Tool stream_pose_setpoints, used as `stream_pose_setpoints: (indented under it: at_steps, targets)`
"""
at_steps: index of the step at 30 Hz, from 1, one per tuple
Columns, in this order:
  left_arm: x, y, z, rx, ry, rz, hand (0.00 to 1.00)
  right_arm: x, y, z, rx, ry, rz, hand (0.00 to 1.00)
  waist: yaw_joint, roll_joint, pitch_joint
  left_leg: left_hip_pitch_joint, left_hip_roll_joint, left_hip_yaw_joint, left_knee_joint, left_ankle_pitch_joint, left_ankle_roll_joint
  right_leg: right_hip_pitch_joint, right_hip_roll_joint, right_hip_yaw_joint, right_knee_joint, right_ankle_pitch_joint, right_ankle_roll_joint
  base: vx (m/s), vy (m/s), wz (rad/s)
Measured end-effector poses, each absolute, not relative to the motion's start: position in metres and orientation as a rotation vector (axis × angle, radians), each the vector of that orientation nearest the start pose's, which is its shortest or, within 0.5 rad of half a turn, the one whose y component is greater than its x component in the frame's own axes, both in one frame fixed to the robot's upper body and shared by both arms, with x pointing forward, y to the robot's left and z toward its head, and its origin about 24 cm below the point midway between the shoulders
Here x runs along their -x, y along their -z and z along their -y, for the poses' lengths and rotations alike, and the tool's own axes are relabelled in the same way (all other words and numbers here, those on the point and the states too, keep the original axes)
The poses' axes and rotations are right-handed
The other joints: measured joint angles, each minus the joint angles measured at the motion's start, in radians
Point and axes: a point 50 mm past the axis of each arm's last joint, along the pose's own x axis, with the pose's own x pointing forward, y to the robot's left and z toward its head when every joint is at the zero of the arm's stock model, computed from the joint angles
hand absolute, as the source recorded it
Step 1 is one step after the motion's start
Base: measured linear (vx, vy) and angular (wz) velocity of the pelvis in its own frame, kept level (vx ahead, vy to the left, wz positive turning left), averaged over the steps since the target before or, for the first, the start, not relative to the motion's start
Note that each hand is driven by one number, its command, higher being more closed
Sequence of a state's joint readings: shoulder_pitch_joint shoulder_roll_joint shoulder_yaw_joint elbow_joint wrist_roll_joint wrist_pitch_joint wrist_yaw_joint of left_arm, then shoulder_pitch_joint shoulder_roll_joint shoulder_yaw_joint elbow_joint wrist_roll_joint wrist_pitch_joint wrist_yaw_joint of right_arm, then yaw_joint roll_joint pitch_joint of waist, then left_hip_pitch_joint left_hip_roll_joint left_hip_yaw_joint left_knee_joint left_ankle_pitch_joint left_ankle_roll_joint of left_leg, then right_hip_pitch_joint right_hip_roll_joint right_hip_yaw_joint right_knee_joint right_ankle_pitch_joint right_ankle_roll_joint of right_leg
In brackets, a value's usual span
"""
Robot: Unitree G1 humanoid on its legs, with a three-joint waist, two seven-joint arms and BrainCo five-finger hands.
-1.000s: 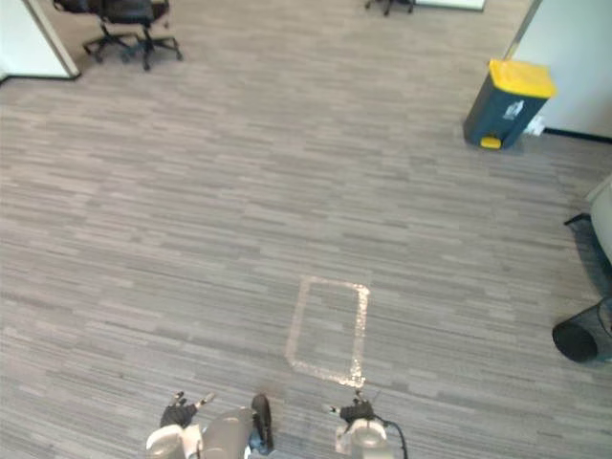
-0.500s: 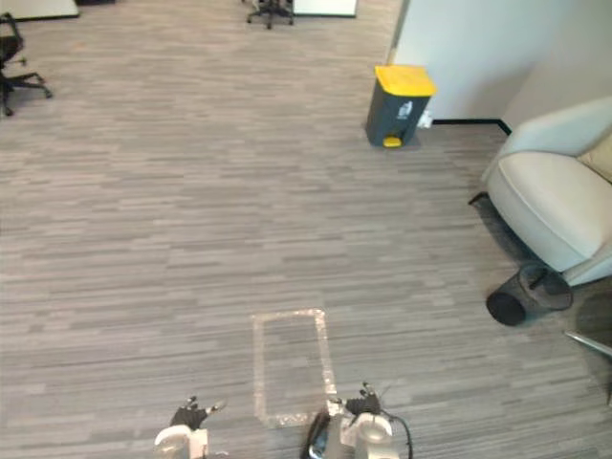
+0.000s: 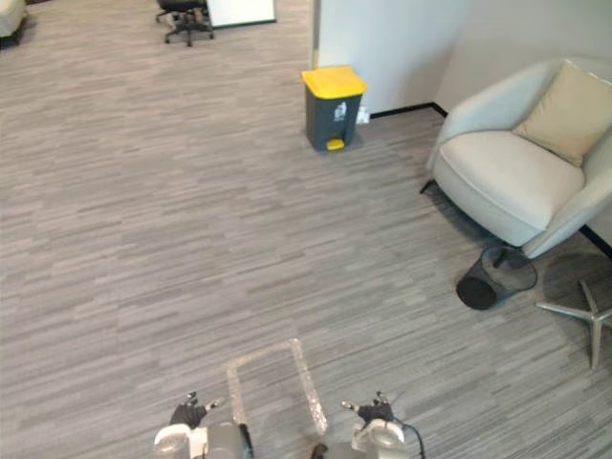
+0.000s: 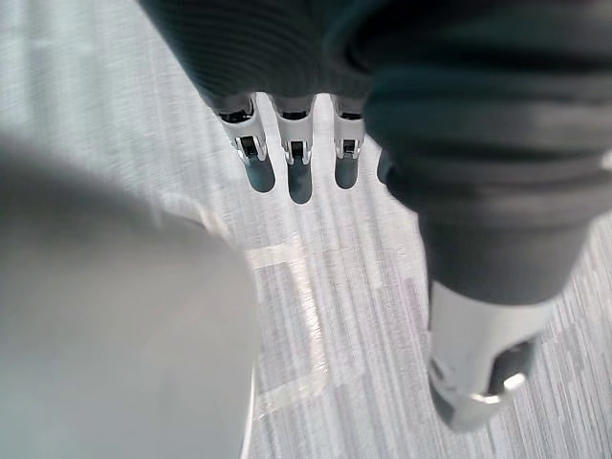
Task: Organize the slippers on the shoe rack
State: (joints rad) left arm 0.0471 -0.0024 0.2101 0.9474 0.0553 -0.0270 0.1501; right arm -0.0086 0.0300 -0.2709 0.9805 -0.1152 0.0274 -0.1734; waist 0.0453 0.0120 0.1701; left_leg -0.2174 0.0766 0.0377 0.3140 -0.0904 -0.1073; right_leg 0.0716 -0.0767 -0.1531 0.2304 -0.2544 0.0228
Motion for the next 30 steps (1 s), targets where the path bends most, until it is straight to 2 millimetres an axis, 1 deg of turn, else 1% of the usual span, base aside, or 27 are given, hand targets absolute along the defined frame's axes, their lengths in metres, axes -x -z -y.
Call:
stream_pose_setpoints:
  at_steps: [1, 2, 3, 4, 5, 6, 8, 9, 10, 11, 12, 14, 15, 17, 18, 19, 20, 21, 22, 23, 24, 25, 26, 27, 28, 29, 30]
  targets:
    - [-0.126, 0.149, -0.192, -0.036, -0.32, -0.974, 0.0, -0.132, 0.152, 0.178, 0.023, 0.323, -1.037, 0.0, 0.0, -0.021, -0.015, 0.012, -0.022, 0.044, -0.021, -0.011, 0.036, 0.004, -0.025, 0.036, -0.047, 0.022, 0.029, 0.24, 0.237, -0.79]
    - [-0.129, 0.148, -0.195, -0.034, -0.329, -0.967, 0.0, -0.132, 0.153, 0.17, 0.007, 0.312, -1.04, 0.0, 0.015, -0.039, -0.017, 0.009, -0.021, 0.094, 0.0, -0.029, 0.063, 0.009, -0.04, 0.059, -0.082, 0.056, 0.047, 0.3, 0.292, -0.85]
    - [-0.129, 0.147, -0.195, -0.036, -0.33, -0.966, 0.0, -0.132, 0.153, 0.168, 0.002, 0.308, -1.043, 0.0, 0.018, -0.043, -0.018, 0.01, -0.018, 0.117, 0.007, -0.034, 0.07, 0.012, -0.046, 0.066, -0.089, 0.065, 0.051, 0.26, 0.264, -1.0]
    - [-0.129, 0.147, -0.197, -0.043, -0.331, -0.968, 0.0, -0.13, 0.154, 0.166, -0.002, 0.301, -1.049, 0.0, 0.013, -0.047, -0.02, 0.033, -0.017, 0.166, 0.019, -0.054, 0.096, 0.012, -0.058, 0.074, -0.089, 0.087, 0.059, 0.27, 0.298, -1.06]
    - [-0.127, 0.149, -0.197, -0.044, -0.331, -0.981, 0.0, -0.131, 0.153, 0.168, 0.0, 0.306, -1.043, 0.0, 0.008, -0.045, -0.02, 0.064, -0.015, 0.214, 0.016, -0.063, 0.11, -0.009, -0.068, 0.071, -0.058, 0.103, 0.064, 0.24, 0.284, -1.18]
    - [-0.127, 0.149, -0.197, -0.044, -0.328, -0.987, 0.0, -0.132, 0.153, 0.169, 0.002, 0.308, -1.04, 0.0, 0.008, -0.041, -0.017, 0.082, -0.01, 0.243, 0.014, -0.066, 0.115, -0.024, -0.073, 0.068, -0.031, 0.111, 0.055, 0.12, 0.214, -1.38]
    - [-0.125, 0.151, -0.196, -0.044, -0.325, -1.005, 0.0, -0.138, 0.151, 0.167, 0.001, 0.297, -1.025, 0.0, 0.012, -0.029, -0.013, 0.13, 0.016, 0.344, 0.01, -0.073, 0.127, -0.106, -0.097, 0.019, 0.106, 0.133, 0.05, 0.05, 0.17, -1.49]
    - [-0.123, 0.152, -0.196, -0.05, -0.321, -1.011, 0.0, -0.14, 0.15, 0.166, 0.0, 0.291, -1.021, 0.0, 0.01, -0.03, -0.014, 0.15, 0.018, 0.377, 0.006, -0.073, 0.127, -0.131, -0.116, -0.04, 0.154, 0.136, 0.046, 0.01, 0.142, -1.29]
    - [-0.12, 0.153, -0.198, -0.067, -0.31, -1.027, 0.0, -0.141, 0.15, 0.166, 0.0, 0.286, -1.017, 0.0, 0.0, -0.029, -0.014, 0.168, 0.018, 0.391, 0.001, -0.073, 0.127, -0.146, -0.132, -0.134, 0.167, 0.141, 0.038, 0.0, 0.114, -0.9]
    - [-0.12, 0.153, -0.198, -0.073, -0.306, -1.028, 0.0, -0.141, 0.15, 0.166, 0.002, 0.284, -1.018, 0.0, -0.004, -0.03, -0.015, 0.172, 0.018, 0.395, 0.0, -0.073, 0.127, -0.145, -0.134, -0.17, 0.158, 0.146, 0.031, 0.01, 0.031, -1.02]
    - [-0.12, 0.153, -0.202, -0.089, -0.303, -1.027, 0.0, -0.137, 0.152, 0.165, 0.012, 0.27, -1.035, 0.0, -0.004, -0.04, -0.024, 0.181, 0.013, 0.387, -0.016, -0.073, 0.126, -0.141, -0.123, -0.227, 0.092, 0.154, 0.027, 0.02, -0.062, -0.97]
    - [-0.12, 0.152, -0.204, -0.096, -0.304, -1.024, 0.0, -0.138, 0.154, 0.165, 0.037, 0.242, -1.049, 0.0, 0.009, -0.052, -0.035, 0.181, -0.001, 0.36, -0.055, -0.072, 0.125, -0.136, -0.1, -0.227, -0.016, 0.155, 0.028, 0.0, -0.135, -1.13]
    - [-0.121, 0.153, -0.204, -0.096, -0.301, -1.028, 0.0, -0.139, 0.153, 0.169, 0.049, 0.246, -1.048, 0.0, 0.004, -0.046, -0.03, 0.184, 0.001, 0.347, -0.071, -0.069, 0.116, -0.127, -0.083, -0.222, -0.064, 0.18, 0.03, -0.05, -0.112, -0.79]
    - [-0.119, 0.154, -0.198, -0.1, -0.278, -1.04, 0.0, -0.136, 0.153, 0.183, 0.077, 0.271, -1.059, 0.0, -0.025, -0.026, -0.021, 0.186, -0.002, 0.313, -0.087, -0.052, 0.091, -0.122, -0.064, -0.199, -0.102, 0.212, 0.019, -0.06, -0.09, -0.46]
    - [-0.119, 0.155, -0.198, -0.101, -0.275, -1.042, 0.0, -0.134, 0.154, 0.184, 0.079, 0.273, -1.065, 0.0, -0.029, -0.023, -0.019, 0.188, -0.001, 0.306, -0.087, -0.052, 0.091, -0.12, -0.062, -0.198, -0.105, 0.214, 0.017, -0.07, -0.088, -0.2]
    - [-0.118, 0.155, -0.197, -0.109, -0.263, -1.046, 0.0, -0.128, 0.155, 0.192, 0.078, 0.299, -1.074, 0.0, -0.036, -0.018, -0.02, 0.195, 0.005, 0.298, -0.087, -0.051, 0.089, -0.106, -0.052, -0.199, -0.119, 0.219, 0.012, -0.08, -0.079, -0.05]
    - [-0.117, 0.155, -0.197, -0.11, -0.264, -1.047, 0.0, -0.122, 0.156, 0.196, 0.082, 0.316, -1.085, 0.0, -0.036, -0.015, -0.022, 0.202, 0.02, 0.294, -0.078, -0.065, 0.069, -0.096, -0.039, -0.195, -0.138, 0.221, 0.008, -0.08, -0.084, -0.03]
    - [-0.117, 0.155, -0.196, -0.11, -0.263, -1.047, 0.0, -0.122, 0.156, 0.197, 0.082, 0.319, -1.086, 0.0, -0.036, -0.012, -0.023, 0.202, 0.027, 0.291, -0.073, -0.072, 0.063, -0.096, -0.033, -0.194, -0.143, 0.219, 0.008, -0.09, -0.136, -0.11]
    - [-0.119, 0.155, -0.195, -0.1, -0.262, -1.04, 0.0, -0.121, 0.156, 0.2, 0.087, 0.328, -1.088, 0.0, -0.036, -0.002, -0.018, 0.189, 0.072, 0.282, -0.003, -0.124, 0.033, -0.077, -0.003, -0.179, -0.159, 0.211, 0.006, -0.11, -0.128, -0.34]
    - [-0.121, 0.153, -0.194, -0.078, -0.279, -1.022, 0.0, -0.118, 0.156, 0.201, 0.082, 0.335, -1.091, 0.0, -0.012, 0.008, -0.013, 0.162, 0.11, 0.281, 0.103, -0.148, 0.012, -0.067, 0.023, -0.155, -0.167, 0.211, 0.006, -0.09, -0.111, -0.5]
    - [-0.123, 0.152, -0.194, -0.067, -0.288, -1.014, 0.0, -0.117, 0.156, 0.201, 0.083, 0.339, -1.092, 0.0, -0.002, 0.01, -0.013, 0.144, 0.124, 0.277, 0.159, -0.151, 0.008, -0.068, 0.032, -0.143, -0.166, 0.213, 0.003, -0.12, -0.033, -0.81]
    - [-0.126, 0.151, -0.192, -0.047, -0.3, -0.998, 0.0, -0.115, 0.156, 0.204, 0.088, 0.352, -1.084, 0.0, 0.008, 0.02, -0.01, 0.085, 0.149, 0.234, 0.295, -0.142, 0.021, -0.069, 0.05, -0.107, -0.168, 0.217, -0.003, -0.08, 0.002, -0.71]
    - [-0.125, 0.151, -0.191, -0.043, -0.302, -0.997, 0.0, -0.115, 0.155, 0.205, 0.081, 0.364, -1.077, 0.0, 0.01, 0.027, -0.007, 0.066, 0.147, 0.203, 0.322, -0.139, 0.025, -0.072, 0.053, -0.09, -0.168, 0.218, -0.004, -0.09, 0.04, -0.76]
    - [-0.124, 0.151, -0.19, -0.042, -0.303, -1.002, 0.0, -0.115, 0.154, 0.205, 0.08, 0.369, -1.072, 0.0, 0.009, 0.024, -0.008, 0.066, 0.135, 0.176, 0.311, -0.145, 0.028, -0.08, 0.052, -0.066, -0.168, 0.219, -0.004, 0.0, 0.062, -0.61]
    - [-0.122, 0.152, -0.189, -0.038, -0.302, -1.009, 0.0, -0.117, 0.153, 0.206, 0.081, 0.374, -1.064, 0.0, 0.009, 0.029, -0.011, 0.087, 0.117, 0.14, 0.25, -0.163, 0.029, -0.091, 0.053, -0.041, -0.172, 0.227, -0.002, 0.0, 0.086, -0.74]
    - [-0.12, 0.153, -0.184, -0.027, -0.3, -1.016, 0.0, -0.116, 0.152, 0.209, 0.086, 0.381, -1.057, 0.0, 0.009, 0.05, -0.025, 0.142, 0.094, 0.096, 0.108, -0.208, 0.016, -0.111, 0.067, -0.024, -0.194, 0.257, 0.006, 0.01, 0.066, -0.63]
    - [-0.12, 0.154, -0.182, -0.02, -0.296, -1.019, 0.0, -0.116, 0.152, 0.209, 0.086, 0.383, -1.056, 0.0, 0.008, 0.049, -0.02, 0.162, 0.08, 0.095, 0.067, -0.217, 0.02, -0.115, 0.069, -0.015, -0.21, 0.28, 0.011, -0.01, 0.064, -0.56]
